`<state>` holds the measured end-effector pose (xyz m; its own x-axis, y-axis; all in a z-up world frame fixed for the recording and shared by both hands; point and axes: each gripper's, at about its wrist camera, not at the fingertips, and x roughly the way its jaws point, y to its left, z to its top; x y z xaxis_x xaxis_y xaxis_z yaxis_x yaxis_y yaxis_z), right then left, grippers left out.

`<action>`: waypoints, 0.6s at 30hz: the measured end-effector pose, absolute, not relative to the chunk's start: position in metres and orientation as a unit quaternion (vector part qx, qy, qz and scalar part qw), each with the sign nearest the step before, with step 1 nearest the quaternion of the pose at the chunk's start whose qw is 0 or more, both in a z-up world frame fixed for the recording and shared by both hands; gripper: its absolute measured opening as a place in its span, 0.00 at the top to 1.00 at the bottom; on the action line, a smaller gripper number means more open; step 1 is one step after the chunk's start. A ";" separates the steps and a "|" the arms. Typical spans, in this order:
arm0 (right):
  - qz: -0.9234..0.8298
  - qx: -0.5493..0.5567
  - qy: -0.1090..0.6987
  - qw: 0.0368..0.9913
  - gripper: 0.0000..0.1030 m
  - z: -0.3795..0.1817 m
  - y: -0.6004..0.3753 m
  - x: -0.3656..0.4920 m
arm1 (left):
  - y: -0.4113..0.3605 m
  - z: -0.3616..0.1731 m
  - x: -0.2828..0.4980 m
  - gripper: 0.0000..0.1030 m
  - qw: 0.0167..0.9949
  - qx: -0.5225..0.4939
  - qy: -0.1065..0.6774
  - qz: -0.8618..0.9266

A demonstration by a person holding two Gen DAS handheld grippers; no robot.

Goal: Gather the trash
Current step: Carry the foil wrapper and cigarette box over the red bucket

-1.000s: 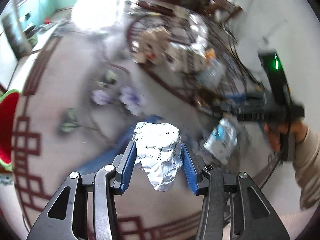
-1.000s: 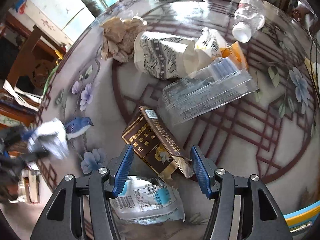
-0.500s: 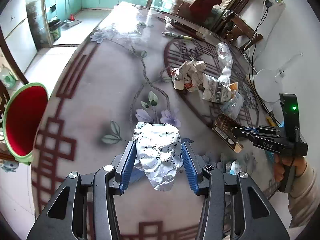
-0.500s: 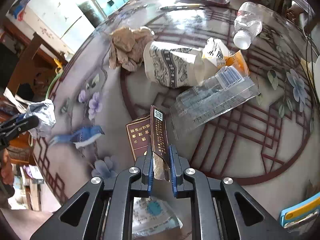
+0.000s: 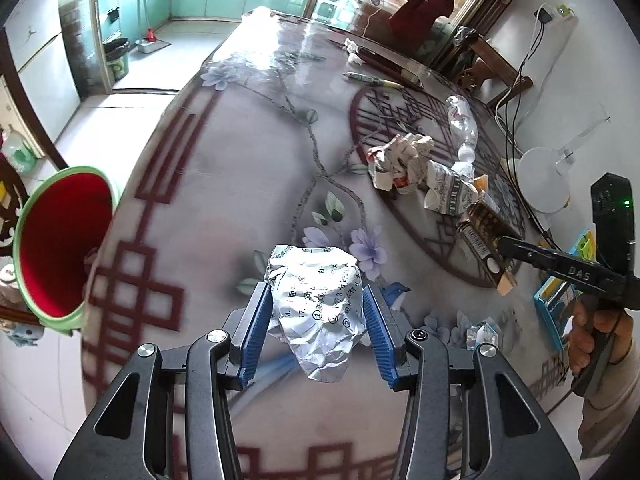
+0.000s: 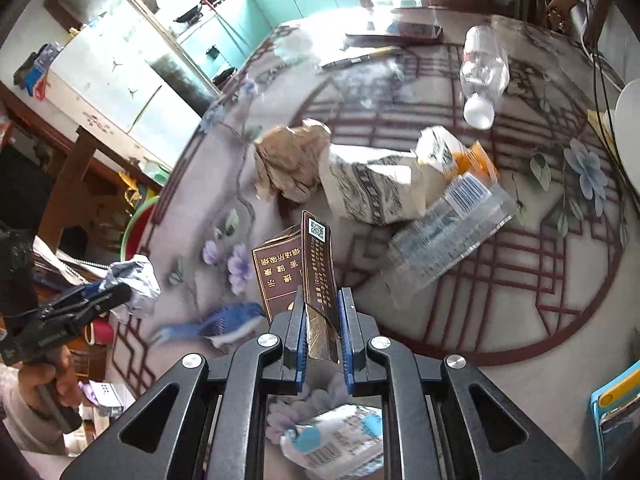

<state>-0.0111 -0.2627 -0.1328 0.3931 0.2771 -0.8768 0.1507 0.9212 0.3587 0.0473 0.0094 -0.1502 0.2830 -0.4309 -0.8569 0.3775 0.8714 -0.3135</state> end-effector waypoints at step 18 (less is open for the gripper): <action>0.045 0.202 0.527 0.824 0.89 -0.105 -0.198 0.013 | 0.054 -0.153 0.070 0.56 0.805 -0.010 0.537 -0.251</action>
